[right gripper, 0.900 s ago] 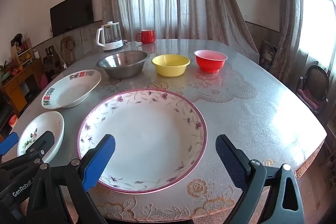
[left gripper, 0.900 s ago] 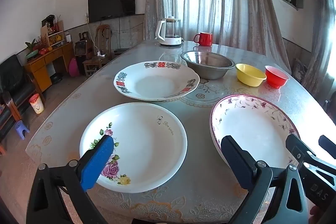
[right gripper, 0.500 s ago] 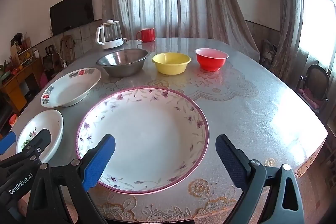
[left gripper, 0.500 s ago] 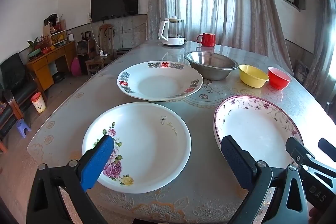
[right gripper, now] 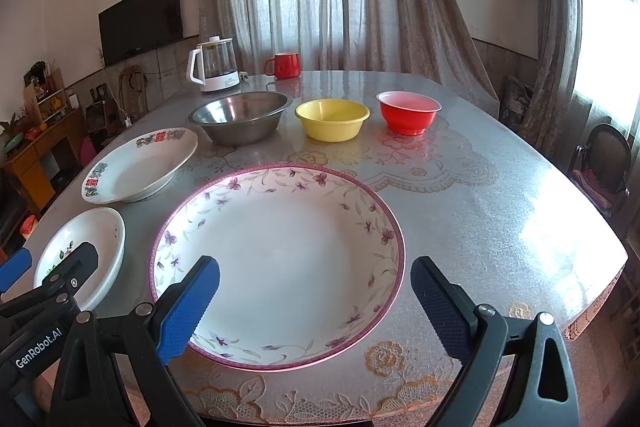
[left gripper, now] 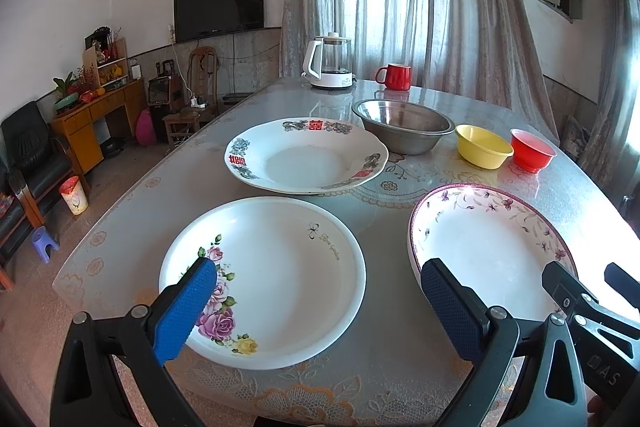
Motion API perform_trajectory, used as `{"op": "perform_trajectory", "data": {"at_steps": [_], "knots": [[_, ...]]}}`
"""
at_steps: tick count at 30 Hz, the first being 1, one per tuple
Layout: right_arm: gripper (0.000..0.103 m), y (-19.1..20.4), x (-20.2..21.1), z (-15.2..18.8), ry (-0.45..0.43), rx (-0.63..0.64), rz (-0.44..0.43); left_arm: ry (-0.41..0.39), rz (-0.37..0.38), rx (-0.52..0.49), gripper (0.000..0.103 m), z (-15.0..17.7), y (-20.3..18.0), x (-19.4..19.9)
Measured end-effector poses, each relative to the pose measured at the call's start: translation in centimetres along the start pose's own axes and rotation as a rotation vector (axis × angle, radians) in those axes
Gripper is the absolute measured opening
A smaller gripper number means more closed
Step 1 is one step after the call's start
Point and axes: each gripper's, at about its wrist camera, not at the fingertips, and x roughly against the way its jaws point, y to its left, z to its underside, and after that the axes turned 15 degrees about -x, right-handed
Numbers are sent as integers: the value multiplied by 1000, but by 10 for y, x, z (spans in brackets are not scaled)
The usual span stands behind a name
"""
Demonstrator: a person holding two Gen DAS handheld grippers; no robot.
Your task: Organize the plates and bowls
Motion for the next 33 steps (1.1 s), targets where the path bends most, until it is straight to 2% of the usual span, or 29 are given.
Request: {"op": "perform_trajectory", "data": {"at_steps": [33], "knots": [[98,1,-1,0,5,-7,-12,-4,-7,-2,103,1,0,0]]}}
